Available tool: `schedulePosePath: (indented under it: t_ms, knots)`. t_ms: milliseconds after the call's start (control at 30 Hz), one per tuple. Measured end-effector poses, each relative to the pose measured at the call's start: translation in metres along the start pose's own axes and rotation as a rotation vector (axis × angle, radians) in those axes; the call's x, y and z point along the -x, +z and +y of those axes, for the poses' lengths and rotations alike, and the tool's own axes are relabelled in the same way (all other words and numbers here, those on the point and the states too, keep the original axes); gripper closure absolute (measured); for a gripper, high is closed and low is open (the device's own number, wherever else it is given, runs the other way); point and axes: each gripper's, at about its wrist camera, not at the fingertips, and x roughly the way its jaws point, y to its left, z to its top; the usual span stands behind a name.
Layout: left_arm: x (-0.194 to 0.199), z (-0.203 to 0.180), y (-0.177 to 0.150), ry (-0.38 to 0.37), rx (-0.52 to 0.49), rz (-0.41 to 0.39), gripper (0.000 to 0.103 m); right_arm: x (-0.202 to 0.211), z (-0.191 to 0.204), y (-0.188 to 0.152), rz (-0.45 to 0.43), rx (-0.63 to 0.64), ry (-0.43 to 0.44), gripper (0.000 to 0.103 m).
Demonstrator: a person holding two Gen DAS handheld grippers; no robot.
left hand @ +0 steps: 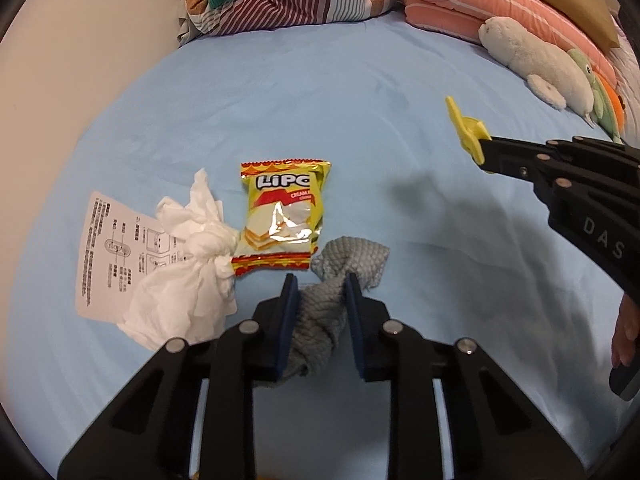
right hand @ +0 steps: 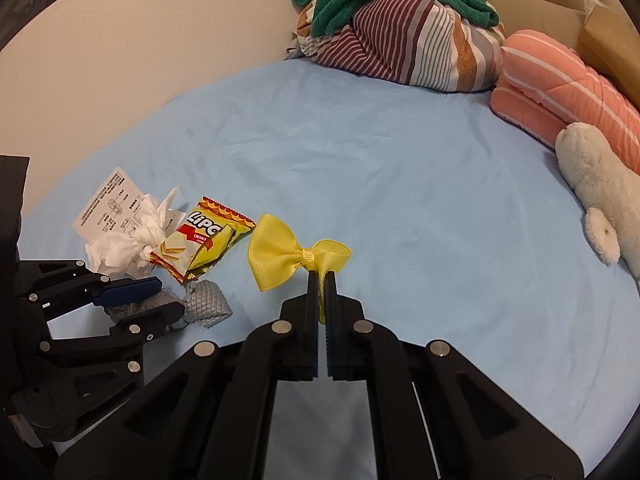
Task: Collect trash
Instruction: 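Grasp the yellow bow with the right tool while the left tool grasps the grey knotted cloth, then carry the yellow bow and grey cloth to the grey bin and open both tools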
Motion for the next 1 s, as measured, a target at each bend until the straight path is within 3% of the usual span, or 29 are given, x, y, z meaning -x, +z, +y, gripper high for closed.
schedulePosePath:
  t_ms: [467, 567, 833, 1000]
  knots:
    - [-0.006, -0.009, -0.001, 0.071, -0.069, -0.008, 0.075, 0.002, 0.002, 0.001, 0.000, 0.009, 0.015, 0.101]
    - [-0.006, -0.007, 0.000, 0.064, -0.064, -0.008, 0.075, 0.000, 0.001, -0.001, 0.005, 0.008, 0.015, 0.101]
    - [0.005, -0.003, -0.001, 0.005, -0.028, -0.020, 0.088, 0.006, 0.005, -0.001, -0.005, 0.010, 0.015, 0.101]
    - [0.022, -0.009, -0.002, -0.018, -0.028, -0.037, 0.089, 0.023, 0.008, -0.001, -0.025, -0.001, 0.013, 0.101]
